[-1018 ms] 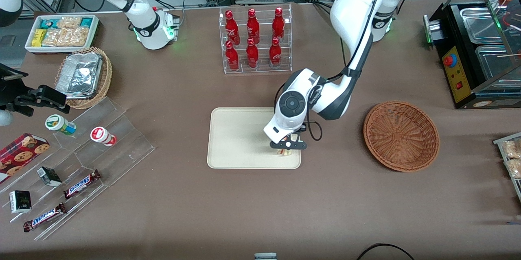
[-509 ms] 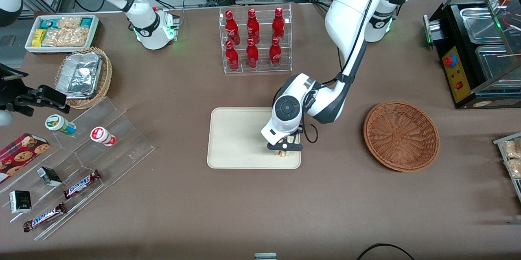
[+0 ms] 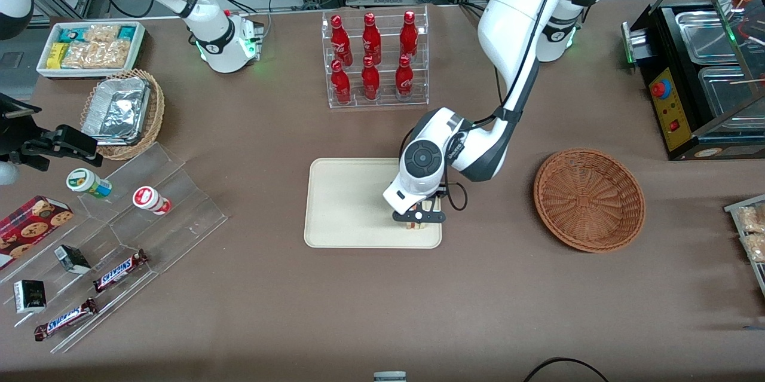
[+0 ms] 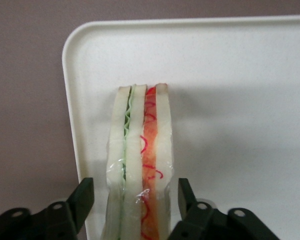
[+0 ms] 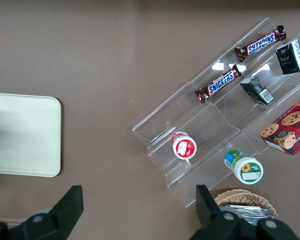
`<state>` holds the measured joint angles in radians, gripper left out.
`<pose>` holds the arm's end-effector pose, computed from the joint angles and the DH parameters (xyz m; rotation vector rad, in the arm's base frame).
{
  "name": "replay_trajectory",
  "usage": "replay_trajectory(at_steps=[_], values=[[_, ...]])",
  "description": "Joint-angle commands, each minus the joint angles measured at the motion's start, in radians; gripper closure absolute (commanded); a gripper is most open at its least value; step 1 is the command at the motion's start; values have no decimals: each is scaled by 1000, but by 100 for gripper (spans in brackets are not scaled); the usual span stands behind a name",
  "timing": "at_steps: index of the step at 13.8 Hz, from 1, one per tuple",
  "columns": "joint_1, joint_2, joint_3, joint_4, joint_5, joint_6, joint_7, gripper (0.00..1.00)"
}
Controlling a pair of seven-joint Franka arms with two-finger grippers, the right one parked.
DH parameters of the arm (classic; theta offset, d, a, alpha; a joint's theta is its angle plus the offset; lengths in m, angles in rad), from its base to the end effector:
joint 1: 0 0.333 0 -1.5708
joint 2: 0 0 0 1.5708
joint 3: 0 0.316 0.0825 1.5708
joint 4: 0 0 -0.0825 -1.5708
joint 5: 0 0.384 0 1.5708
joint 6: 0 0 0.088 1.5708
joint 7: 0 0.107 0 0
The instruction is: Place sandwich from basket to tray
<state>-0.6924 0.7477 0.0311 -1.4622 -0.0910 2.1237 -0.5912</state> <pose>0.5566 -0.4430 0.2319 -3.1308 0.0413 0.1581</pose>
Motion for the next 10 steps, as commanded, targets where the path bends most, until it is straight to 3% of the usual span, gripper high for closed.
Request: replay_trajectory(at_steps=[1, 7, 10], values=[[7, -83, 16, 0, -9, -86, -50, 0], [170, -351, 23, -47, -10, -333, -21, 0], [272, -462, 23, -76, -1, -456, 166, 0]])
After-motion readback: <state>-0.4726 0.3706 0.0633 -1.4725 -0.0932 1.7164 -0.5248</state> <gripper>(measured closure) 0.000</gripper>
